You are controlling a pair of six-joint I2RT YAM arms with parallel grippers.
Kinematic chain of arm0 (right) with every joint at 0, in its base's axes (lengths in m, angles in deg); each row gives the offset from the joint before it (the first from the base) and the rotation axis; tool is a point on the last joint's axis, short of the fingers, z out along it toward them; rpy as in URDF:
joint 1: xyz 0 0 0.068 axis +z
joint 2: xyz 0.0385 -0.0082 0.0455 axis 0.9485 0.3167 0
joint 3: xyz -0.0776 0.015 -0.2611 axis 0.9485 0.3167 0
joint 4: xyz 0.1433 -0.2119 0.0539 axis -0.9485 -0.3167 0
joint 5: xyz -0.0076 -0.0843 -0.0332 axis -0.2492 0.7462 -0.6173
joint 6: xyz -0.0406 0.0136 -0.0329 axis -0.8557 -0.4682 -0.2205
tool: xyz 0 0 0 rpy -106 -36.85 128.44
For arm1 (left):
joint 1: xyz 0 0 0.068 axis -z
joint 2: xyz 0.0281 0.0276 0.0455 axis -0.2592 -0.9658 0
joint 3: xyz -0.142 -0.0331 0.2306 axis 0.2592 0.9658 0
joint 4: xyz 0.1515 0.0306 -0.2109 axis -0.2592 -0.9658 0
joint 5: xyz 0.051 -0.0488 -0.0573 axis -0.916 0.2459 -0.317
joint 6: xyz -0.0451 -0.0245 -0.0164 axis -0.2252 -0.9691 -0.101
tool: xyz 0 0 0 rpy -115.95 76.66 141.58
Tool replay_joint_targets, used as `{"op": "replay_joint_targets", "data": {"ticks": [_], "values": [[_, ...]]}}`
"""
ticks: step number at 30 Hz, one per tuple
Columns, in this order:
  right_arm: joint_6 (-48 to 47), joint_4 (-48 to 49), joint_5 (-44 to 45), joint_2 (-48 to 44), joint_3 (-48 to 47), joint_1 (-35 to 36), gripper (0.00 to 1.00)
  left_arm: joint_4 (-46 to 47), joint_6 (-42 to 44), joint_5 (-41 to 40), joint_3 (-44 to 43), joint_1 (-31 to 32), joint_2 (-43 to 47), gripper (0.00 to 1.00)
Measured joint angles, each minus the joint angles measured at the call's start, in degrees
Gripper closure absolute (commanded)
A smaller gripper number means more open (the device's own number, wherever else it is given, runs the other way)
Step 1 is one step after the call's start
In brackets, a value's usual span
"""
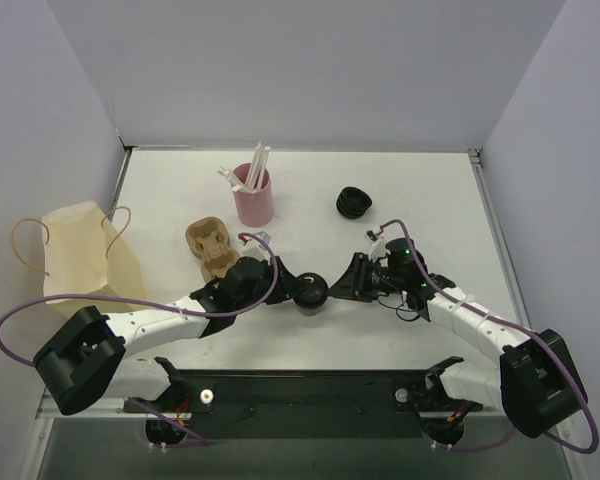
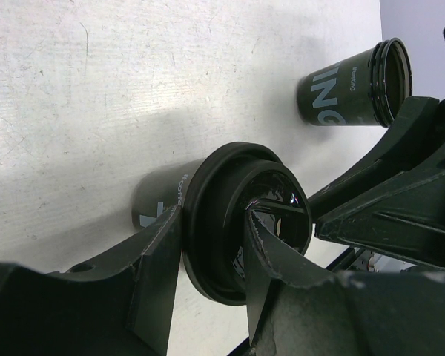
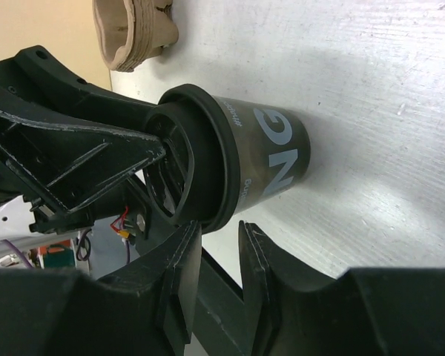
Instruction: Pack the takeout coffee
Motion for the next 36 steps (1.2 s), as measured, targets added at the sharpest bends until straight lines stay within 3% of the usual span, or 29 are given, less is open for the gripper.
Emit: {"op": "replay_joint_targets", "data": {"ticks": [18,27,36], "values": [[1.8,6.2,1.9,0.6,4.2,0.9,0.83,0.9,-1.0,-0.6,0.5,0.4,-0.3,0.60],[-0.7,-1.0,13.2,1.2,11.1,2.6,0.81,3.3,-1.5,-0.8,1.1,0.8,-1.2,0.60],[-5.9,-10.0,13.5,-7.4,4.0,2.7,0.74,-4.7,-0.7,-1.1,-4.1,1.3,-1.3,0.56]]}}
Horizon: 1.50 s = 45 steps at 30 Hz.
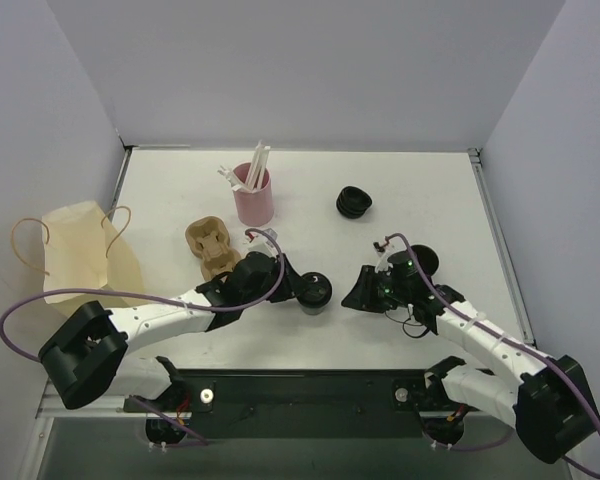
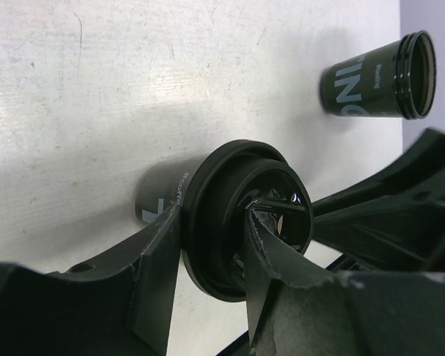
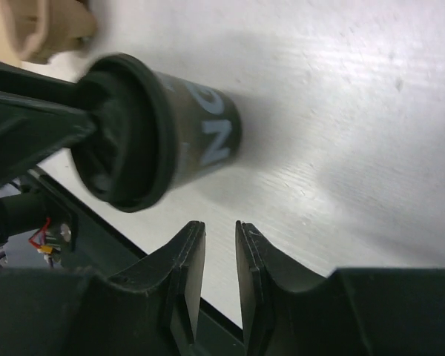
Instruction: Pack the takeout coffee
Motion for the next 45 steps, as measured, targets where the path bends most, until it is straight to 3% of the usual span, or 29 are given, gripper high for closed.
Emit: {"op": "replay_joint_targets", "data": {"ticks": [4,10,11,14,23,31,40,45], "values": [[-2.4,-3.7,-0.5,-2.6,-5.7,0.0,0.68,-8.6,1.5,0.0,-4.5,0.1,0.2,0.49],[-5.1,-10.8,-0.5,-4.4,-11.2,0.1,0.45,-22.3,6.0,-0.2,-11.3,-1.3,0.5,0.37],[-5.4,-11.6,-0.3,-4.4,-12.0,0.3,0.39,-24.1,6.6,-0.3,-12.1,-1.7,0.6,0.26],[-6.8,-14.9,0.6,-4.2,-15.4,0.8,0.32,-28.7,8.9,0.0,-14.7,-3.4,1.3,0.20],[-9.4,-19.7,6.4,-0.2,-24.0,5.8,0.25,-34.2,13.6,2.2,-17.3,-8.1,8.5,0.17],[-11.8,-23.7,16.6,6.9,-30.1,16.9,0.17,-41.6,22.3,3.4,-17.4,-9.3,16.8,0.12],[-15.6,-24.8,22.2,17.3,-36.9,21.1,0.16,-43.8,33.5,7.1,-12.1,-9.3,35.0,0.05],[-16.8,-25.7,22.5,22.9,-40.0,22.3,0.18,-43.5,36.5,9.7,-10.1,-9.3,39.3,0.05]]}}
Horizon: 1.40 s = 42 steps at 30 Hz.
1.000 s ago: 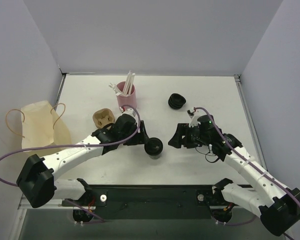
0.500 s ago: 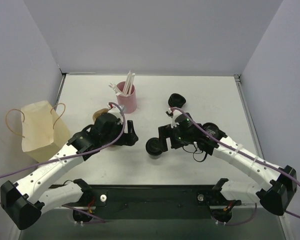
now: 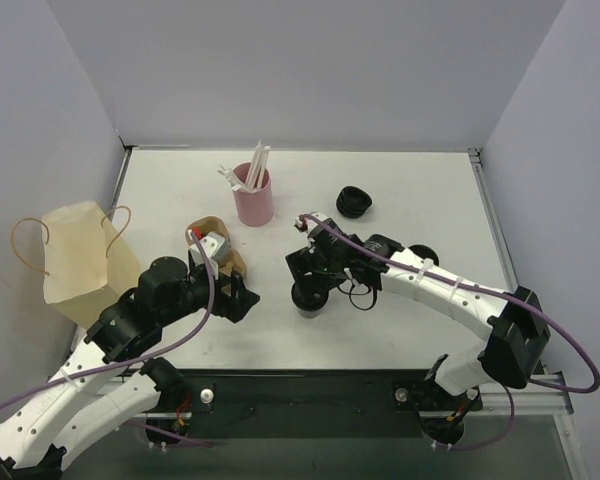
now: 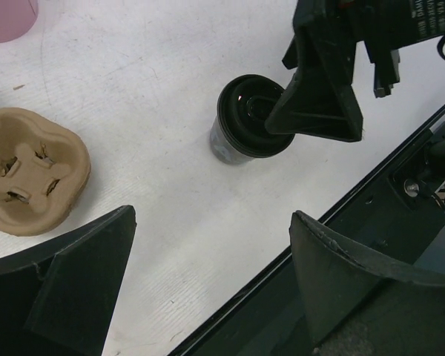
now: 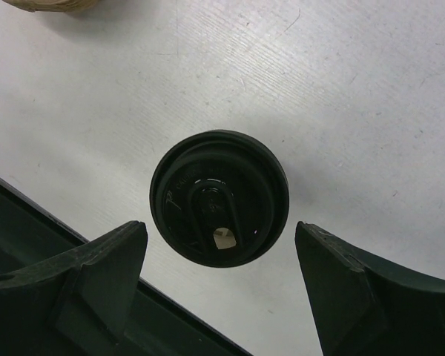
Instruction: Pack the takeout coffee
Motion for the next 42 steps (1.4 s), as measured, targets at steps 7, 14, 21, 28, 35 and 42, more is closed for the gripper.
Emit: {"op": "replay_joint_targets", "data": {"ticks": [7,14,21,28,35,42], "values": [[-0.8,-0.8,0.7,4.6,-3.5,1.4,0.18,0.3,1.6,0.4,0.1,0.0,1.6,0.05],[-0.8,-1.7,3.4,7.4,-3.8,3.3,0.22,0.3,2.2,0.3,0.1,0.0,1.8,0.06],[0.6,-1.8,7.4,10.1,-4.8,5.3,0.35,0.3,2.2,-0.2,0.1,0.0,3.0,0.05],[2.4,-1.3,10.3,11.2,-5.4,7.1,0.37,0.3,2.2,-1.2,0.1,0.0,4.1,0.05],[4.7,-1.0,12.2,11.7,-5.6,7.7,0.38,0.3,2.2,-2.0,0.1,0.0,5.0,0.05],[6.0,-0.9,12.7,11.9,-5.9,4.5,0.38,0.3,2.2,-2.9,0.1,0.0,5.6,0.05]]}}
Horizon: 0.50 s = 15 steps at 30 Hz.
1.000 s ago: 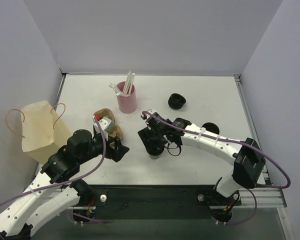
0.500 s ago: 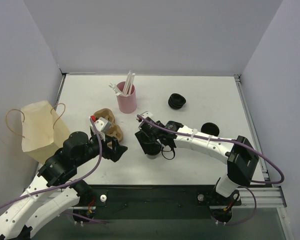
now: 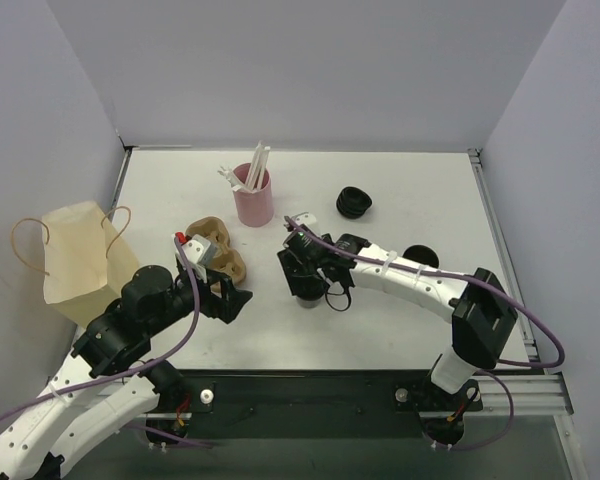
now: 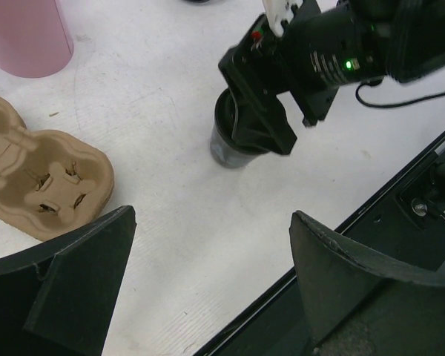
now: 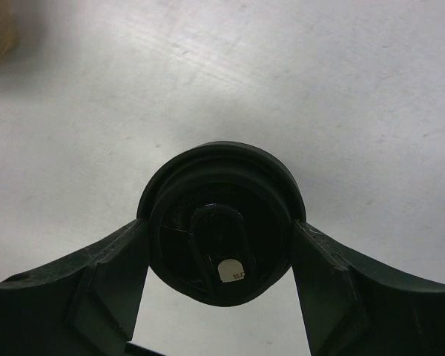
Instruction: Pack the takeout coffee
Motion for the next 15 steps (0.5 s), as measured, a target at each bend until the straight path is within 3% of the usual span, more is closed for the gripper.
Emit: {"op": "replay_joint_targets", "data": {"ticks": [15], "values": [[-5.5,-2.9,0.4,3.8,-5.1,-27.5,0.37,0.0,0.0,0.0,0.0,0.0,0.0,0.05]]}}
